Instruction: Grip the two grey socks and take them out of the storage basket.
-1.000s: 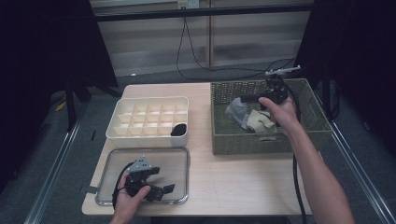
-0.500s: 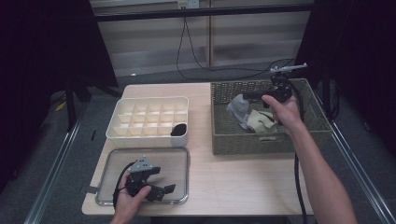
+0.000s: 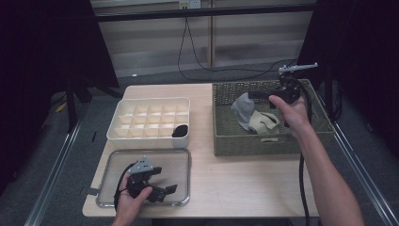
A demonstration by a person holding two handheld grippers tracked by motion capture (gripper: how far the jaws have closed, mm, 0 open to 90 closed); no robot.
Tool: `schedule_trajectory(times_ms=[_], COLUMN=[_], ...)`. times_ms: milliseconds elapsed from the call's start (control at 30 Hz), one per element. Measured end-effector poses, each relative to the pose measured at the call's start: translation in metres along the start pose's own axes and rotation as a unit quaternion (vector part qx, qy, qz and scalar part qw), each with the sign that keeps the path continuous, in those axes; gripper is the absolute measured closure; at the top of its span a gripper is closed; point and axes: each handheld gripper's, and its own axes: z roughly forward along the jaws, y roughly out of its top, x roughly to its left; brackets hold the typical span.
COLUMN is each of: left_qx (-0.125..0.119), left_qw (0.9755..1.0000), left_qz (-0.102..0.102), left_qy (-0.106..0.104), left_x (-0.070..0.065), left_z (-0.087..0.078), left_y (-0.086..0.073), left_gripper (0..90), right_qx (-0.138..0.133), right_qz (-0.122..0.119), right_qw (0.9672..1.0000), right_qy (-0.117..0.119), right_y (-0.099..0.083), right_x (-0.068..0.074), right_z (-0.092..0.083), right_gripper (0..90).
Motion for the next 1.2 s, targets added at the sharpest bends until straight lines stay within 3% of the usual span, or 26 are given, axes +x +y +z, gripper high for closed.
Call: schedule_trajectory(times_ms=[533,767,933,1200], left_qx=[0.008,0.003,-0.016,-0.014], left_qw=[0.9999,0.9999,0.9997,0.9997], left_qz=[0.010,0.010,0.016,0.017], left_qy=[-0.003,-0.004,-0.005,-0.008], left_x=[-0.001,-0.001,-0.002,-0.003], left_z=[0.003,0.001,-0.002,-0.001], left_y=[0.001,0.001,0.000,0.000], left_gripper=[4.4,4.5,4.5,4.5], right_qx=[-0.034,-0.039,-0.053,-0.061], right_qz=[-0.011,-0.016,-0.012,-0.016], right_qw=[0.9994,0.9991,0.9985,0.9980], right_qy=[0.004,0.002,0.002,0.005], right_y=[0.001,0.011,0.016,0.017], right_x=[0.020,0.025,0.030,0.039], right_z=[-0.015,-0.024,-0.030,-0.036], right_gripper=[90.0,90.0,90.0,90.0])
